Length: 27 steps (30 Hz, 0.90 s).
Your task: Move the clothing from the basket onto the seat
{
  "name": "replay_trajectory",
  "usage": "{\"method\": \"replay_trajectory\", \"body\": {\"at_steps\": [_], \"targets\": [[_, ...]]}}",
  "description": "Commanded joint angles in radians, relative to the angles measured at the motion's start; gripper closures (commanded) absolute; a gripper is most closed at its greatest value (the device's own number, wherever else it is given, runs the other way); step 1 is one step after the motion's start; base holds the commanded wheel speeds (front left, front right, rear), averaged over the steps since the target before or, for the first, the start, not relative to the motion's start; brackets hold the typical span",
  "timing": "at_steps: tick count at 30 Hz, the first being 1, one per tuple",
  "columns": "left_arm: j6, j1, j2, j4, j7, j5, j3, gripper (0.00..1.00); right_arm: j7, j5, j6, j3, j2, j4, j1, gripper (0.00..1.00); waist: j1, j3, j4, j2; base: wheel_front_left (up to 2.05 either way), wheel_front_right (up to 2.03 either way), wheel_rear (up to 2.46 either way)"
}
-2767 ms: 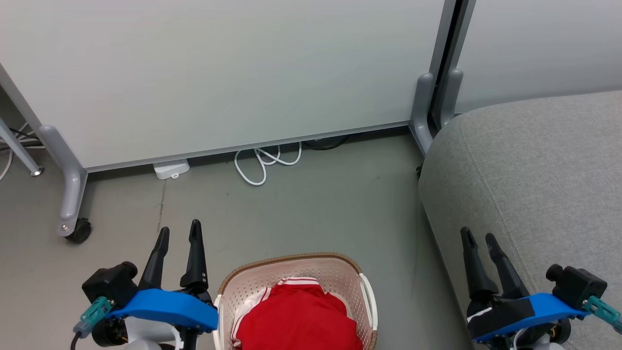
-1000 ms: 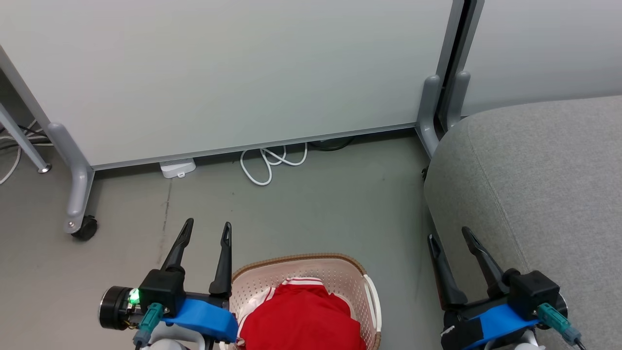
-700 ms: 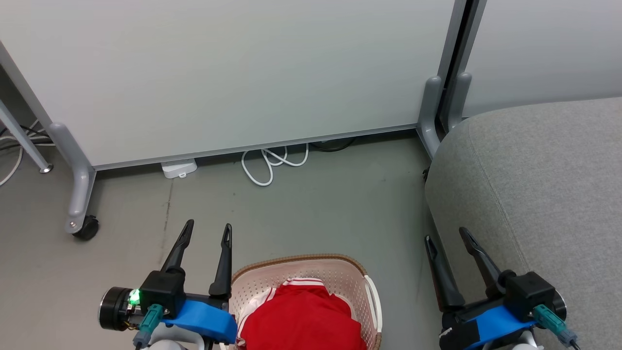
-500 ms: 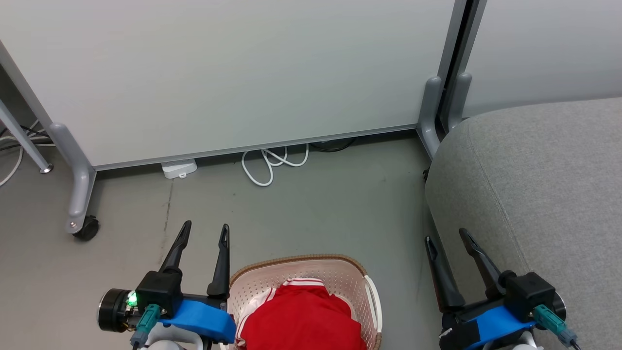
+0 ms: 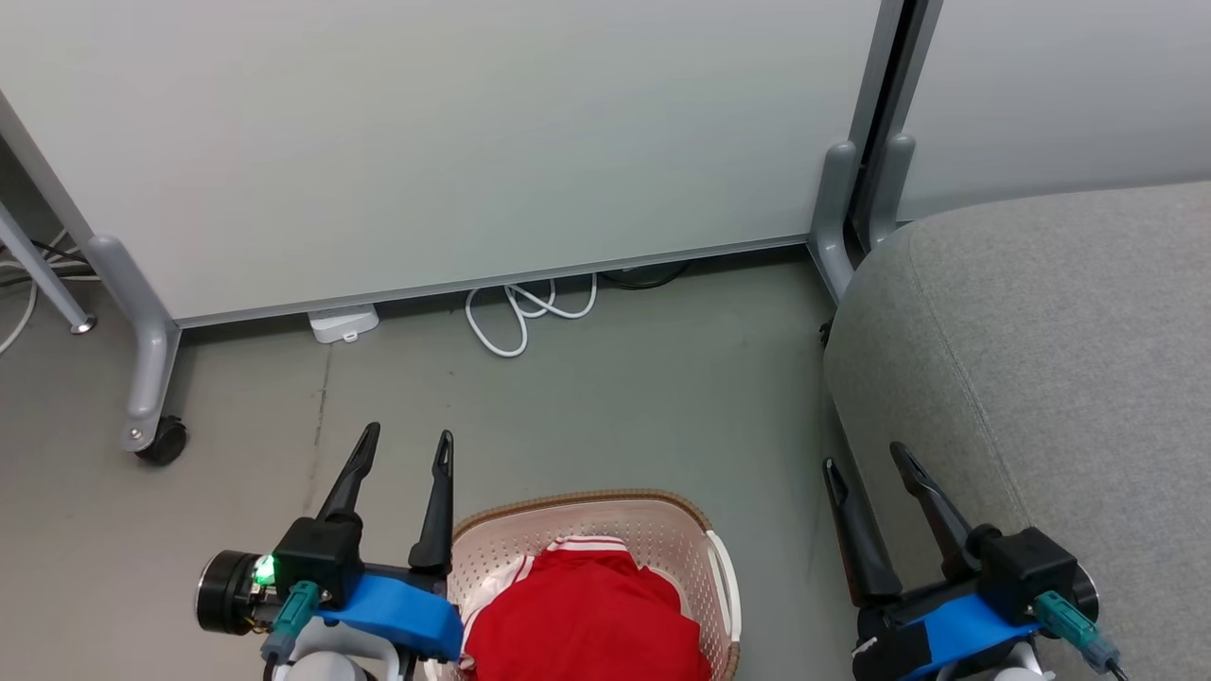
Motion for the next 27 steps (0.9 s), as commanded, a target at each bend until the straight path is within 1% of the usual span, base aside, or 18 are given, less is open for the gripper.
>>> {"method": "replay_trajectory", "body": {"at_steps": [1, 7, 13, 21, 22, 27], "targets": [[-0.005, -0.024, -0.002, 0.008, -0.005, 0.006, -0.003, 0.0, -0.006, -0.01, 0.0, 0.003, -0.005, -0.002, -0.012, 0.0, 0.0, 0.007, -0.008, -0.0001, 0.0, 0.0, 0.0], [-0.013, -0.084, 0.02, 0.056, -0.005, 0.024, -0.029, 0.0, -0.005, -0.015, 0.0, 0.007, -0.005, -0.016, -0.036, 0.0, 0.0, 0.059, -0.046, -0.0001, 0.0, 0.0, 0.0], [-0.019, -0.203, 0.061, 0.139, -0.005, 0.039, -0.098, 0.0, -0.005, -0.024, 0.0, 0.012, -0.005, -0.037, -0.088, 0.0, 0.0, 0.164, -0.1, -0.0001, 0.0, 0.0, 0.0], [-0.018, -0.4, 0.135, 0.296, -0.004, 0.006, -0.261, 0.0, -0.005, -0.014, 0.0, 0.018, -0.004, -0.077, -0.188, 0.0, 0.0, 0.332, -0.183, -0.0001, 0.0, 0.0, 0.0], [-0.018, -0.4, 0.135, 0.296, -0.004, 0.006, -0.261, 0.0, -0.005, -0.014, 0.0, 0.018, -0.004, -0.077, -0.188, 0.0, 0.0, 0.332, -0.183, -0.0001, 0.0, 0.0, 0.0], [-0.018, -0.521, 0.171, 0.424, -0.004, -0.028, -0.384, 0.0, -0.005, 0.001, 0.0, 0.023, -0.004, -0.103, -0.248, 0.0, 0.0, 0.431, -0.222, -0.0001, 0.0, 0.0, 0.0]]}}
